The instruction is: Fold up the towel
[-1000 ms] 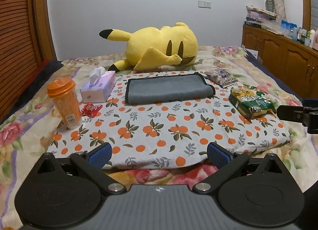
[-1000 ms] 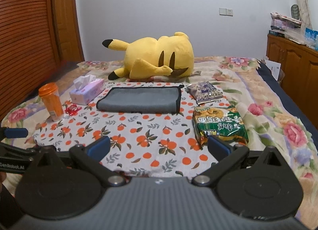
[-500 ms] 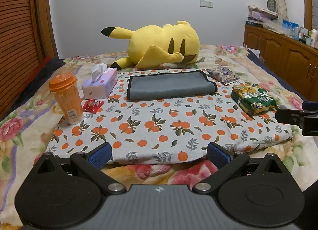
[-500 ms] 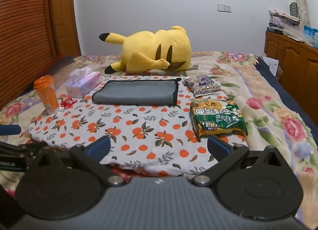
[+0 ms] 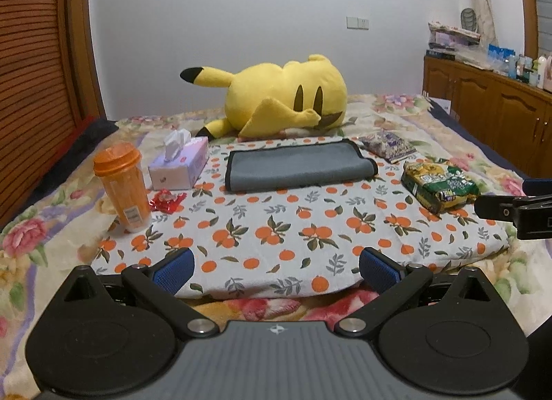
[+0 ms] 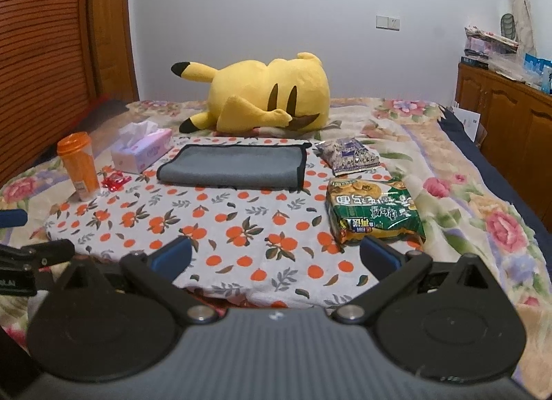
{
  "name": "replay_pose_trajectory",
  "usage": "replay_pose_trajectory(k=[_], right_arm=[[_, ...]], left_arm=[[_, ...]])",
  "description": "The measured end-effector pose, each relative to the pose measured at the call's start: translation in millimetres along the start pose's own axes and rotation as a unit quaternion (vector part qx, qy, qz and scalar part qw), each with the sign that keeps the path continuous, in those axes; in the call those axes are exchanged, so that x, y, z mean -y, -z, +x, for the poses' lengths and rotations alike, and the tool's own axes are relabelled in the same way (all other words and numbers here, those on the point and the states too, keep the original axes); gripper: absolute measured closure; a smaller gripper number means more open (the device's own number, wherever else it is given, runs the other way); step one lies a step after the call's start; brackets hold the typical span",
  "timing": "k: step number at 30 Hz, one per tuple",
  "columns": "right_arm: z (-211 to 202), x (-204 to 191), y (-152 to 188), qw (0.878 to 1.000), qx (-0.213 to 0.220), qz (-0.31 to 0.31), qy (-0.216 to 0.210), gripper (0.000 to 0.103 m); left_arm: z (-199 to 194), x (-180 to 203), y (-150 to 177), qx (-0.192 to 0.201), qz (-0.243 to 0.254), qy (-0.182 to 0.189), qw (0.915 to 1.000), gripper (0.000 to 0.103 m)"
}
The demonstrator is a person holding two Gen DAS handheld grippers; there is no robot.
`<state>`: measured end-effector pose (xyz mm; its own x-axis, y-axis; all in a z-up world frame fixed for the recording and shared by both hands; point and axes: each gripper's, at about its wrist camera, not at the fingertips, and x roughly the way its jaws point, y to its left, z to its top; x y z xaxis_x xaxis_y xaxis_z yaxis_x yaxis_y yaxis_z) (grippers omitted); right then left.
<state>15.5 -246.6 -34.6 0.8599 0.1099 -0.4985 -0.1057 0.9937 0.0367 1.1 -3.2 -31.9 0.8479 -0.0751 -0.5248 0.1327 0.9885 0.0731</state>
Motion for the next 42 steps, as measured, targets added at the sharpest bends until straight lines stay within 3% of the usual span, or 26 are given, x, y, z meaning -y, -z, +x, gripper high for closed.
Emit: replay_pose_trajectory(k=[42], right_arm=[[-25.9, -0.2, -1.2, 0.996, 0.093, 0.006, 0.002, 0.000]], left_arm=[[-28.2, -2.6, -0.4, 0.088, -0.008, -0.009, 0.9961, 0.000]])
